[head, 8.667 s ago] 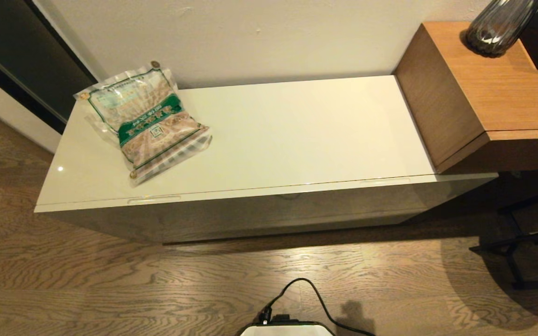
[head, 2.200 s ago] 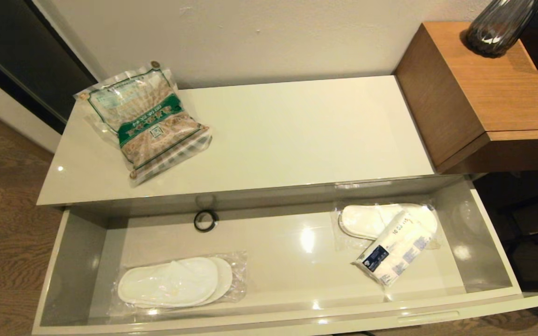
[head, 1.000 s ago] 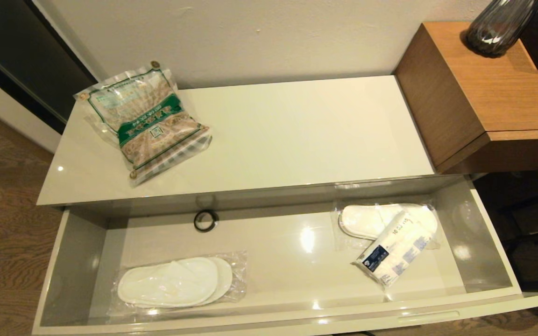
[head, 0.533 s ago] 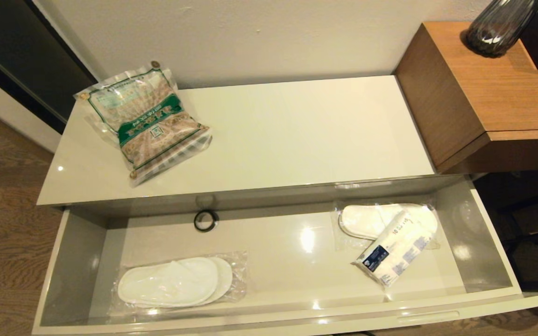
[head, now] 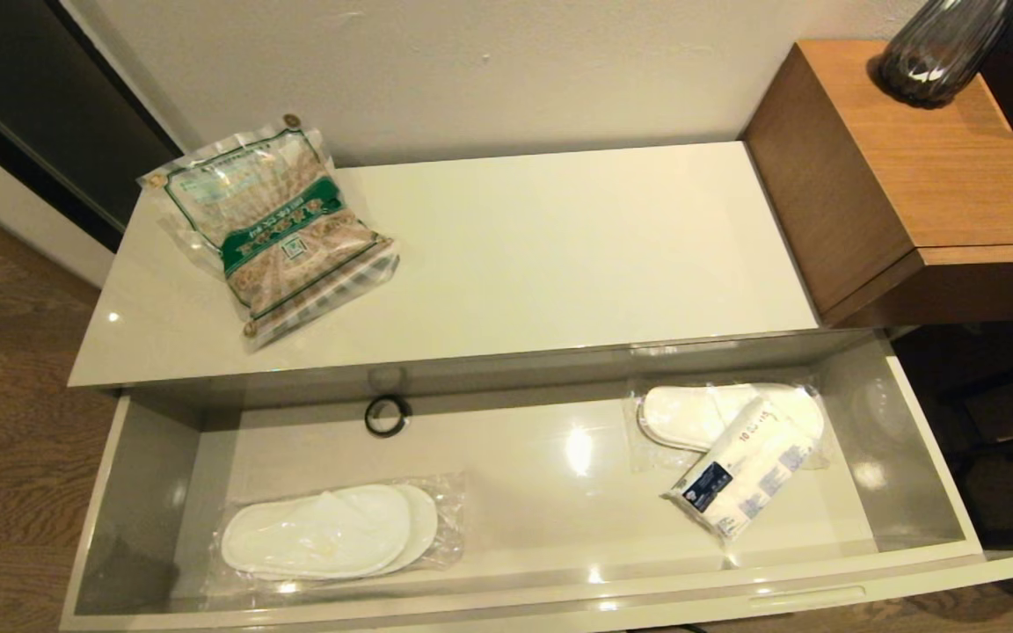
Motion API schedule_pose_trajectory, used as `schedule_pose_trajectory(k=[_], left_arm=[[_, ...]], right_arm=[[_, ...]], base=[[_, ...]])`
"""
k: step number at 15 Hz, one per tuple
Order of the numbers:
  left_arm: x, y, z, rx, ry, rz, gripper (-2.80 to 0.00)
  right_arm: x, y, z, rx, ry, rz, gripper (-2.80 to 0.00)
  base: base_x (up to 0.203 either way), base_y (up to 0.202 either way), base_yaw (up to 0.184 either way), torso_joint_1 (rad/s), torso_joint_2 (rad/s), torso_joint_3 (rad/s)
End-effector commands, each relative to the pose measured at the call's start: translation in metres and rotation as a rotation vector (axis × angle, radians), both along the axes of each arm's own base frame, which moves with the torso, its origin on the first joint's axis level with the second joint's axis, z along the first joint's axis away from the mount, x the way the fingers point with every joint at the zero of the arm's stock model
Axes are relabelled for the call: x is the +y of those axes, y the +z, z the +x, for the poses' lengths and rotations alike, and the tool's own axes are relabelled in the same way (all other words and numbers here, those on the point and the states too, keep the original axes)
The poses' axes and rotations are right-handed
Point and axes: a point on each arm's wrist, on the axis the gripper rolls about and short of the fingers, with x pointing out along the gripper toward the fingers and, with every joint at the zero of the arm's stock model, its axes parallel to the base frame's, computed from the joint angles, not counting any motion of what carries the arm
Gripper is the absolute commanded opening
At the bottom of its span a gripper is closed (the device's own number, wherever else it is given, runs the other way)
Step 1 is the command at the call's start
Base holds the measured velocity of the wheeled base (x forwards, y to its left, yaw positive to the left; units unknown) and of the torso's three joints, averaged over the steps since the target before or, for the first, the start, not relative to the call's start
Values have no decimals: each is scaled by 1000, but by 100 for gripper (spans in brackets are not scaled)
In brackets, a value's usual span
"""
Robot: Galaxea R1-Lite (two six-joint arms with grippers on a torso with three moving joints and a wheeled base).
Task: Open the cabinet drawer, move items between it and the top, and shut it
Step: Pick up the solid drinks on the table
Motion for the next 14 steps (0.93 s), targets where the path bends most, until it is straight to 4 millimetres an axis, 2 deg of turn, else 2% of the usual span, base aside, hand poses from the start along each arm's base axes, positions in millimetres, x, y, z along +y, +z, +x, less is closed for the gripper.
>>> schedule_pose_trajectory(k=[1,4,8,9,11,14], left_arm=[[6,-10,49,162,-60,293,-280],[1,-19,84,249,-167,539,-280],[-24,-30,127,319,-164,752,-280],[-40,-35,138,311,-174,753,-280],[-69,-57,165,319,-148,635,-280],[-103,-87,191,349,-4,527,-280]], right_arm=[[0,0,0,3,0,-1,-280],[0,0,0,4,0,-1,-280],[0,0,0,3,0,-1,-280],[0,0,0,4,0,-1,-280],[0,-1,0,4,0,-1,-280],[0,0,0,3,0,-1,-280]], base=[[0,0,0,0,0,0],[0,0,0,0,0,0],[0,0,0,0,0,0],[0,0,0,0,0,0],[0,0,0,0,0,0],[0,0,0,0,0,0]])
